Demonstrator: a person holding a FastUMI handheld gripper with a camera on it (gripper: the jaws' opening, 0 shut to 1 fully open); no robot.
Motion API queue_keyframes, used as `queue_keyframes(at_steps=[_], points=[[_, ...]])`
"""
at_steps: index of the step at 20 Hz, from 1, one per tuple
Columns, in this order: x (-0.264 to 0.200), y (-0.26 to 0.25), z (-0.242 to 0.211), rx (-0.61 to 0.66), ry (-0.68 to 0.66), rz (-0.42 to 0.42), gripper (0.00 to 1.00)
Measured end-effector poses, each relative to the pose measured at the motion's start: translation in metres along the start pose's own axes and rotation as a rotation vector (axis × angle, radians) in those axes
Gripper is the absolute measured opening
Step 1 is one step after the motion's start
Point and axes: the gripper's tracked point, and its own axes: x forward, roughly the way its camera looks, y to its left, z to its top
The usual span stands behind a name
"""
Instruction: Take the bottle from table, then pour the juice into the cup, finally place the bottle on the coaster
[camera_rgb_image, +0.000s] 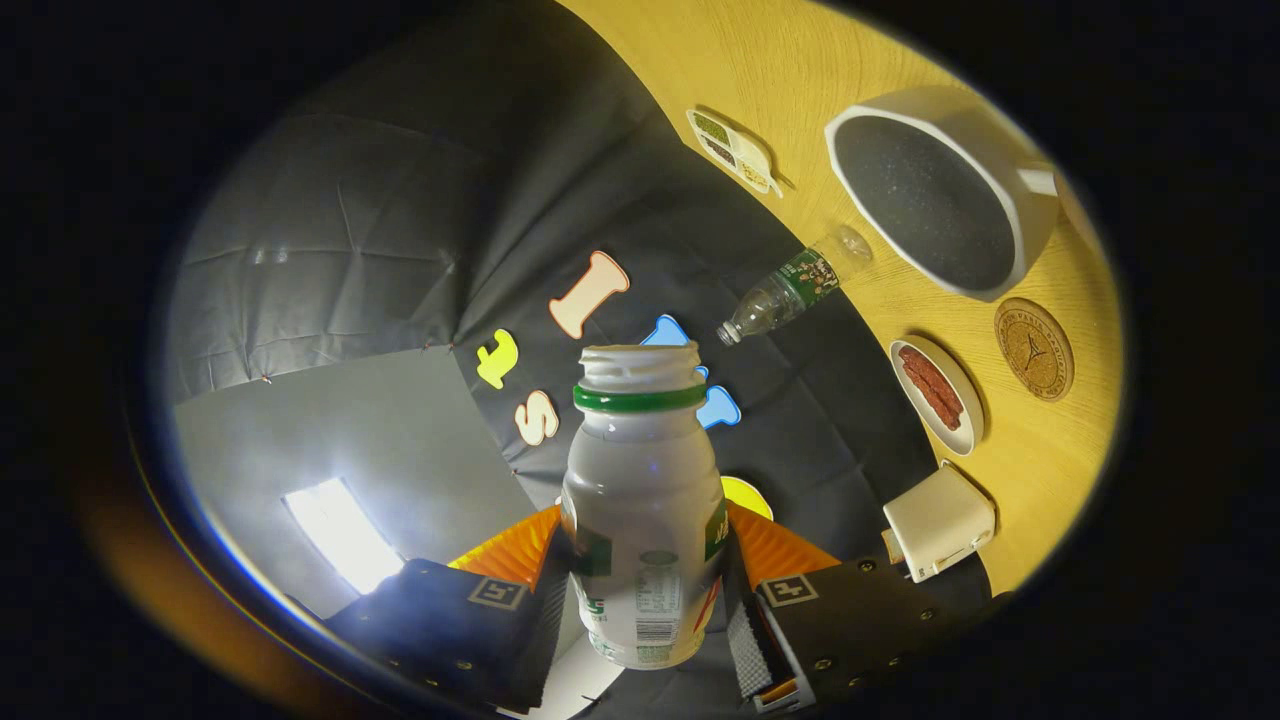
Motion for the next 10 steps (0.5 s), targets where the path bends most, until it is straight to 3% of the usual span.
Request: queue_keyframes(at_steps=[10], points=[[0.0004,0.0043,0.0024,0.035,-0.027,0.006,0.70]])
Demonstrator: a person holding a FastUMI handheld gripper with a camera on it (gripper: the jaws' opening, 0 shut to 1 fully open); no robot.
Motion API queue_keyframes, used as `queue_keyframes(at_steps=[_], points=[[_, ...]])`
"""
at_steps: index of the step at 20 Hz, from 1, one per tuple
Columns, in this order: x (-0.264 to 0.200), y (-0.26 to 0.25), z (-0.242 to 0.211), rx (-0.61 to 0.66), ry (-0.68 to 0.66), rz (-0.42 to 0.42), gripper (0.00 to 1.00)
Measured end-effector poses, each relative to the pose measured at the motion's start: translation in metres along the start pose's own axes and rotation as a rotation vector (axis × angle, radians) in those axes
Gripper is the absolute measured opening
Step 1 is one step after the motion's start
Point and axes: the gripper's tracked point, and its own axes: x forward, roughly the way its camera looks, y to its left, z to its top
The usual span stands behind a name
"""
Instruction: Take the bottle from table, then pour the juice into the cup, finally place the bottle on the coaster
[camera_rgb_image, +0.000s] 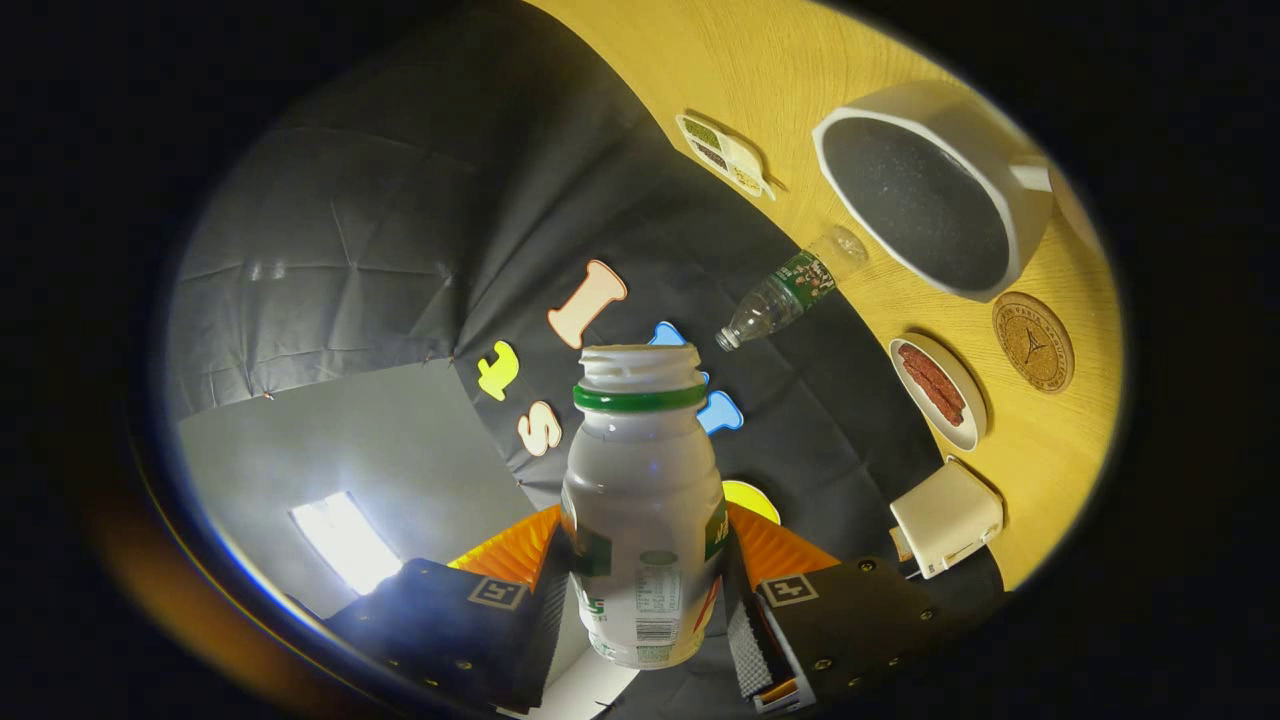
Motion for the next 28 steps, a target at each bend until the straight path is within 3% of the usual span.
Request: queue_keyframes(at_steps=[8,11,13,21,28], points=[[-0.001,-0.001,-0.001,0.002,0.004,-0.009,0.70],[0.006,-0.016,-0.011,-0.158,0.042,-0.052,0.69],[0.011,-0.031,-0.020,-0.314,0.080,-0.080,0.69],[0.010,-0.094,-0.048,-1.154,0.290,-0.253,0.69],[0.014,-0.172,-0.018,-1.864,0.459,-0.478,0.70]])
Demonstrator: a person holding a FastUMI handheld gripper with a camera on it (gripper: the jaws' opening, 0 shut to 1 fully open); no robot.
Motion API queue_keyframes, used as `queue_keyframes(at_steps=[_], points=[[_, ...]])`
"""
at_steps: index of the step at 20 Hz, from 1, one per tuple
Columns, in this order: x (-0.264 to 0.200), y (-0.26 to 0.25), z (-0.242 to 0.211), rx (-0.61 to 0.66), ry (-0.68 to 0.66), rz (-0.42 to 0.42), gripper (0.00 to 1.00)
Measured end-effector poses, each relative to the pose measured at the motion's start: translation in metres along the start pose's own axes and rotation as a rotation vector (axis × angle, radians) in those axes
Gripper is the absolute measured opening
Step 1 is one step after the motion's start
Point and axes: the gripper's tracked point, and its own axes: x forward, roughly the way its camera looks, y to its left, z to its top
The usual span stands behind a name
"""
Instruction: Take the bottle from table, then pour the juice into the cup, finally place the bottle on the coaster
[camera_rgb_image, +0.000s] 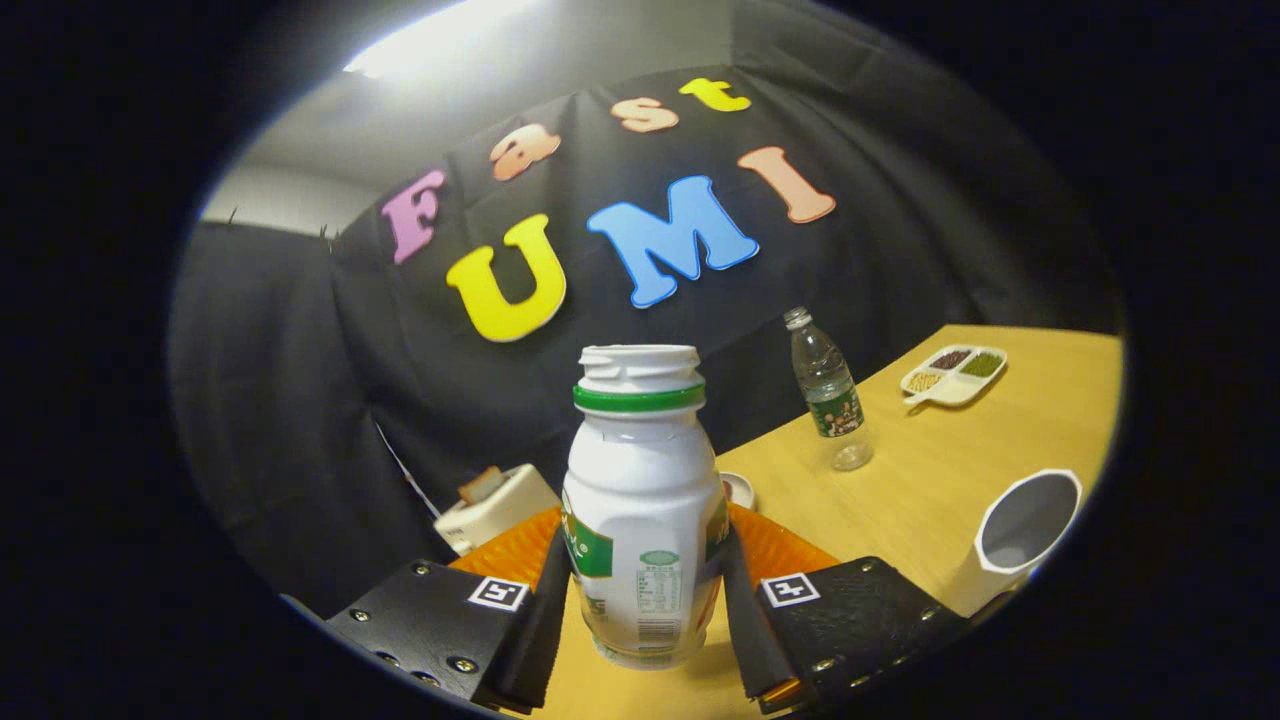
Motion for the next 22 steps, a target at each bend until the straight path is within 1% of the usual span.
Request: queue_keyframes(at_steps=[2,4,6,8,12,15,20,22], points=[[0.011,-0.004,-0.015,-0.153,0.037,-0.049,0.70],[0.017,-0.012,-0.027,-0.264,0.061,-0.094,0.70],[0.019,-0.019,-0.031,-0.337,0.060,-0.130,0.70],[0.024,-0.021,-0.031,-0.375,0.052,-0.147,0.70],[0.030,-0.031,-0.029,-0.395,0.016,-0.181,0.70],[0.033,-0.039,-0.035,-0.376,0.024,-0.192,0.70],[0.029,-0.045,-0.032,-0.297,-0.020,-0.179,0.70],[0.027,-0.044,-0.032,-0.289,-0.028,-0.167,0.70]])
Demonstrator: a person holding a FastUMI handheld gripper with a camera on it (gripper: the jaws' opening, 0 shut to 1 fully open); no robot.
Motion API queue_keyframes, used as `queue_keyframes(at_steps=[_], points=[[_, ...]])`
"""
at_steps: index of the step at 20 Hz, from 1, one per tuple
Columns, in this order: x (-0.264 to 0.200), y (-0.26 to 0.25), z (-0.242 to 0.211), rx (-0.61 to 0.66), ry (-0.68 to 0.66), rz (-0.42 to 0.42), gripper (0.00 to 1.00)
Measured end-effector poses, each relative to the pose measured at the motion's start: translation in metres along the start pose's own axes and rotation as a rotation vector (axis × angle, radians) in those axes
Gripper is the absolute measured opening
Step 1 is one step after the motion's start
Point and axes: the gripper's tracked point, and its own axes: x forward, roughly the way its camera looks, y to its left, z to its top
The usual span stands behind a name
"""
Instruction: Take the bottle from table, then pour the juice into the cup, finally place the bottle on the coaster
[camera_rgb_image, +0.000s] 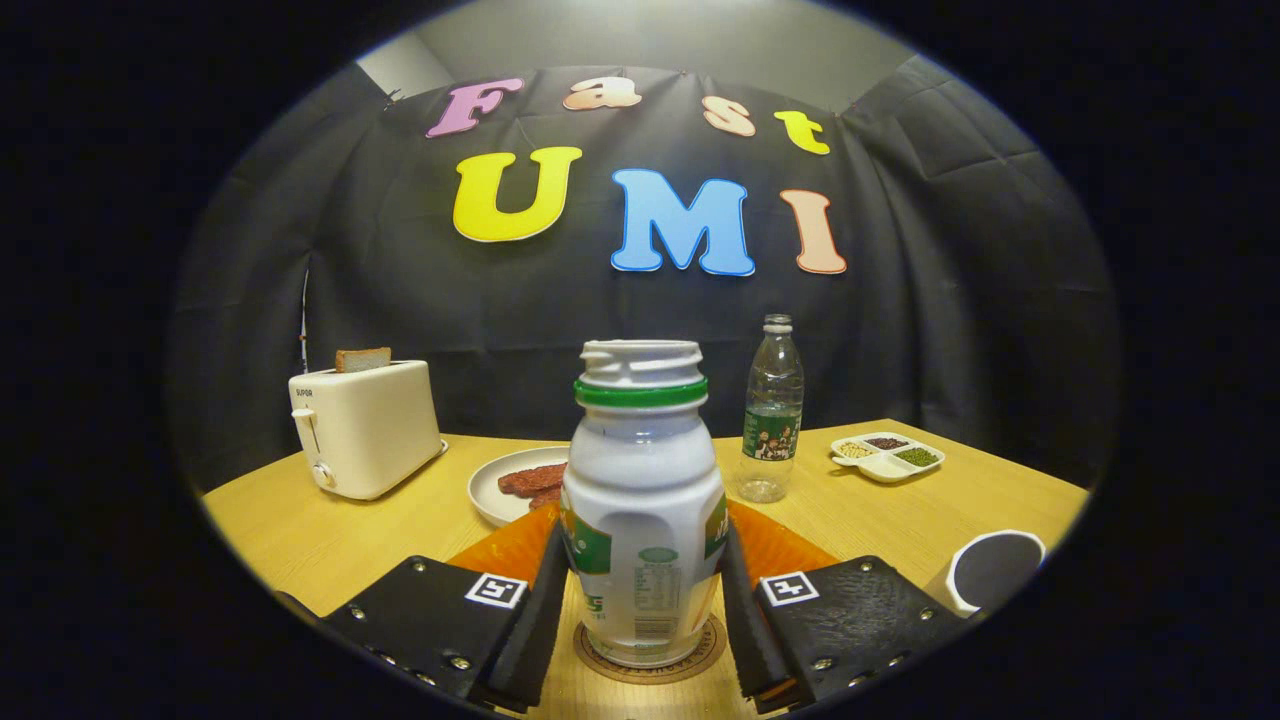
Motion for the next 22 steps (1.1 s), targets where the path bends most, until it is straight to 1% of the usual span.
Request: queue_keyframes(at_steps=[6,7,8,10,11,12,17,22], points=[[-0.002,0.000,0.001,-0.008,-0.007,0.010,0.70],[-0.001,-0.001,0.001,-0.009,-0.005,0.004,0.76],[-0.002,-0.004,0.001,-0.013,-0.001,-0.007,0.77],[-0.008,-0.002,0.013,-0.016,-0.031,-0.003,0.85],[-0.011,-0.001,0.022,-0.010,-0.059,0.004,0.97],[-0.014,0.001,0.033,0.006,-0.090,0.013,0.99],[-0.035,0.005,0.087,0.068,-0.203,0.055,0.98],[-0.062,0.008,0.141,0.040,-0.287,0.068,0.98]])
